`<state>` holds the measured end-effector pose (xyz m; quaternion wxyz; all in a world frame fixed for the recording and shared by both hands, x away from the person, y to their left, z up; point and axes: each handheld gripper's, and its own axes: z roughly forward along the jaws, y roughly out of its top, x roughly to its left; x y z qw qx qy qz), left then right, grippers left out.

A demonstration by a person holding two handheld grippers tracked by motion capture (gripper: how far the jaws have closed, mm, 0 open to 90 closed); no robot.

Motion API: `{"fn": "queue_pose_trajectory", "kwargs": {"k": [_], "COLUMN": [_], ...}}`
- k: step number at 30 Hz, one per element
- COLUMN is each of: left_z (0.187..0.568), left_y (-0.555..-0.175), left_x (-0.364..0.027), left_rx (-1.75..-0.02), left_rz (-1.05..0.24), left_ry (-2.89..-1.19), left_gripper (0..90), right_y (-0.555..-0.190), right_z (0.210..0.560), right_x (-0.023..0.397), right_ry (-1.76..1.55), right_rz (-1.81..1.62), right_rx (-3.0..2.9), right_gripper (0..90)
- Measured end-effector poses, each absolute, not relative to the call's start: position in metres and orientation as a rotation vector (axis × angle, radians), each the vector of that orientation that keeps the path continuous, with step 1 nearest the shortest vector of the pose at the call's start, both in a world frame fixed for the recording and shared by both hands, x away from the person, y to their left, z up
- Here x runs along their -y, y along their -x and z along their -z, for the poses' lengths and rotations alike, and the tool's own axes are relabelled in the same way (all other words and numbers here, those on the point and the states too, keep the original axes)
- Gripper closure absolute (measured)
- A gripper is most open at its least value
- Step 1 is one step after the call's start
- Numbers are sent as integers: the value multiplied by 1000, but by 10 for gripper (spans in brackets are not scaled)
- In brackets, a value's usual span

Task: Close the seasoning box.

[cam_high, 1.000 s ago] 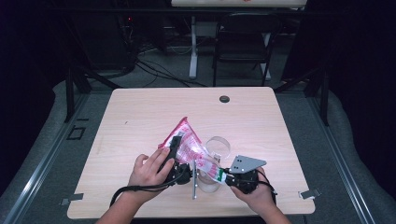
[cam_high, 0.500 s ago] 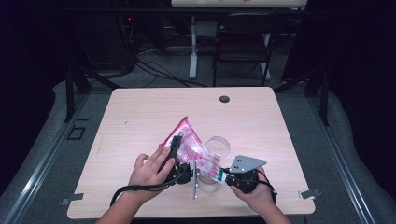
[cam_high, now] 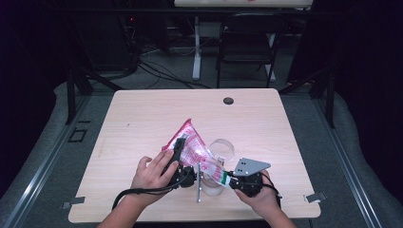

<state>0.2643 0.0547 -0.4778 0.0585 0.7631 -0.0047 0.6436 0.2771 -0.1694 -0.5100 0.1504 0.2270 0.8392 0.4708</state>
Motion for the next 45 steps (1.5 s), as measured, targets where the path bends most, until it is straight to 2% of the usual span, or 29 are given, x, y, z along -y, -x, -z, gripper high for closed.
{"fn": "queue_pose_trajectory", "kwargs": {"k": [45], "left_z": [474], "left_y": [-261], "left_x": [-52], "left_rx": [46], "left_rz": [-1974], "left_ry": [-2288], "left_gripper": [702], "right_y": [-278], "right_z": [511], "right_x": [171], "right_ry": [-663], "right_rz": [-1339], "right_rx": [-2414], "right_gripper": [900]}}
